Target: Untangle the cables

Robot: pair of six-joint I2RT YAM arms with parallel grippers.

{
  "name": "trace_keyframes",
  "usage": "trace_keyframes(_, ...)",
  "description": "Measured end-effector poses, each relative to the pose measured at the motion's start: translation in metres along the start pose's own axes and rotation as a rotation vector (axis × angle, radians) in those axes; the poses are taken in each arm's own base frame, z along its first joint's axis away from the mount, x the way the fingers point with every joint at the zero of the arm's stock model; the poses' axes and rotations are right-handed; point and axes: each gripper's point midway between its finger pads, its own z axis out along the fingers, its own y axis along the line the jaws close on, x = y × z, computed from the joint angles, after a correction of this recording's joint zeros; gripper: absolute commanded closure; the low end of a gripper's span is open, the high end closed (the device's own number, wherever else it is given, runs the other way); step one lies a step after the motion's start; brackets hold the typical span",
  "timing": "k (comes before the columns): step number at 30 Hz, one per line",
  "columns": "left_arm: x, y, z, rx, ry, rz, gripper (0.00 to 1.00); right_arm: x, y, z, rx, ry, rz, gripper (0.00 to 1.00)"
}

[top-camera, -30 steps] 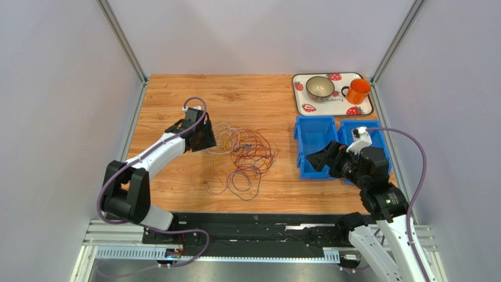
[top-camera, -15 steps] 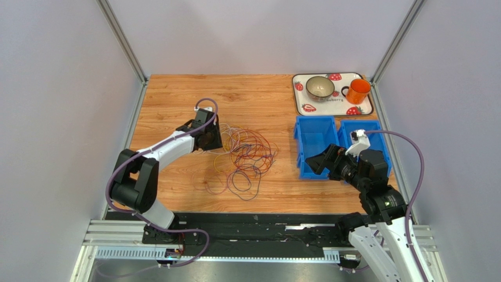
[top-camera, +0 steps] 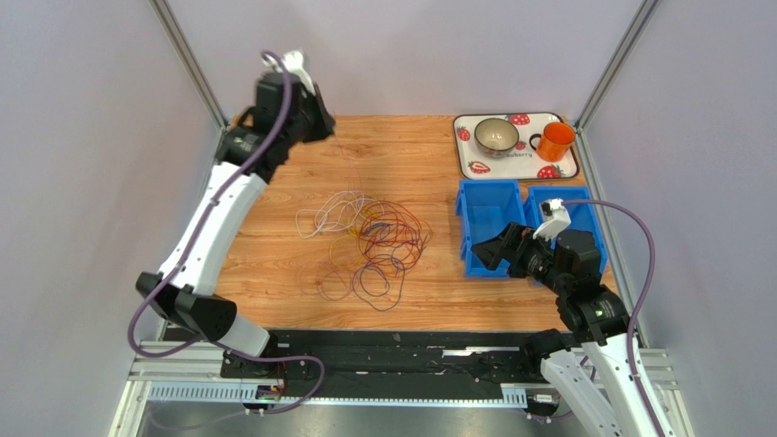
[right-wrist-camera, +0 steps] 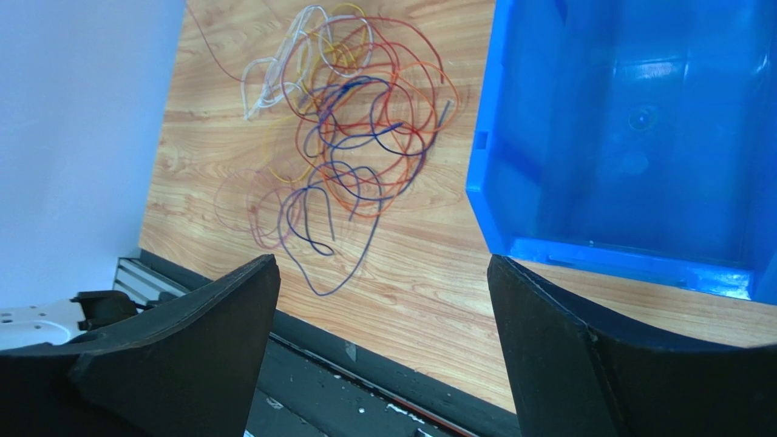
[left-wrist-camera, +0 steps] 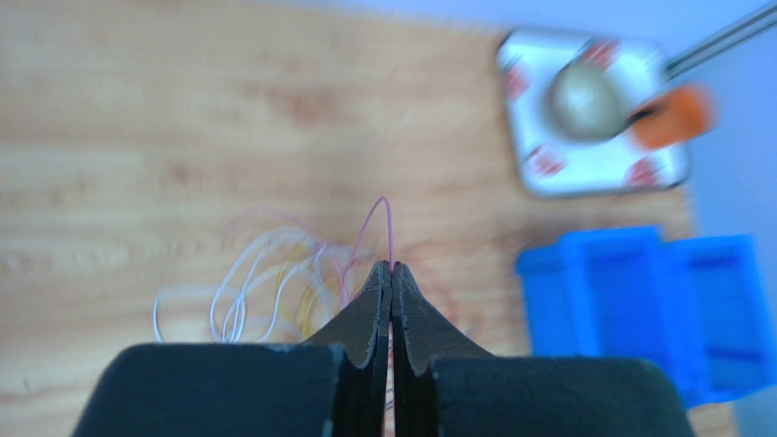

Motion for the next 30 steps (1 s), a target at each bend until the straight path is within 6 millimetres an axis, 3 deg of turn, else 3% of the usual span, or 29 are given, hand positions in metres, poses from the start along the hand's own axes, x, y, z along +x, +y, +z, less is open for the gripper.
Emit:
trace_keyframes(3, -0.097, -0.04, -0.08, 0.13, -0.248, -0.001, 1.0, -0.005, 0.006, -0.008, -0.027, -0.041, 0.001, 0.12)
trace_keyframes(5, -0.137, -0.061, -0.139, 0.232, -0.376, 0.009, 1.0, -0.007, 0.01, -0.012, -0.041, -0.061, 0.004, 0.12)
trace_keyframes(8, -0.16, -0.082, -0.205, 0.361, -0.484, 0.033, 1.0, -0.009, 0.012, -0.015, -0.051, -0.073, 0.012, 0.12)
trace_keyframes(11, -0.154, -0.089, -0.235, 0.437, -0.498, 0.057, 1.0, -0.01, 0.015, -0.018, -0.063, -0.082, 0.015, 0.12)
trace_keyframes(13, -0.137, -0.087, -0.235, 0.455, -0.46, 0.068, 1.0, -0.01, 0.017, -0.022, -0.069, -0.087, 0.015, 0.12)
trace_keyframes(15, -0.117, -0.085, -0.221, 0.462, -0.405, 0.076, 1.0, -0.012, 0.019, -0.025, -0.073, -0.093, 0.013, 0.12)
trace_keyframes(18, -0.07, -0.077, -0.178, 0.457, -0.258, 0.081, 1.0, -0.015, 0.023, -0.029, -0.08, -0.103, 0.009, 0.12)
trace_keyframes(22, 0.01, -0.056, -0.108, 0.395, -0.017, 0.068, 1.0, -0.019, 0.028, -0.034, -0.093, -0.109, 0.006, 0.13)
trace_keyframes(24, 0.041, -0.045, -0.089, 0.363, 0.073, 0.059, 1.0, -0.02, 0.032, -0.035, -0.108, -0.106, 0.004, 0.14)
trace_keyframes(27, 0.064, -0.039, -0.081, 0.345, 0.135, 0.053, 1.0, -0.018, 0.035, -0.036, -0.124, -0.095, 0.009, 0.14)
trace_keyframes(30, 0.063, -0.047, -0.089, 0.381, 0.117, 0.064, 1.0, -0.016, 0.039, -0.036, -0.147, -0.084, 0.011, 0.13)
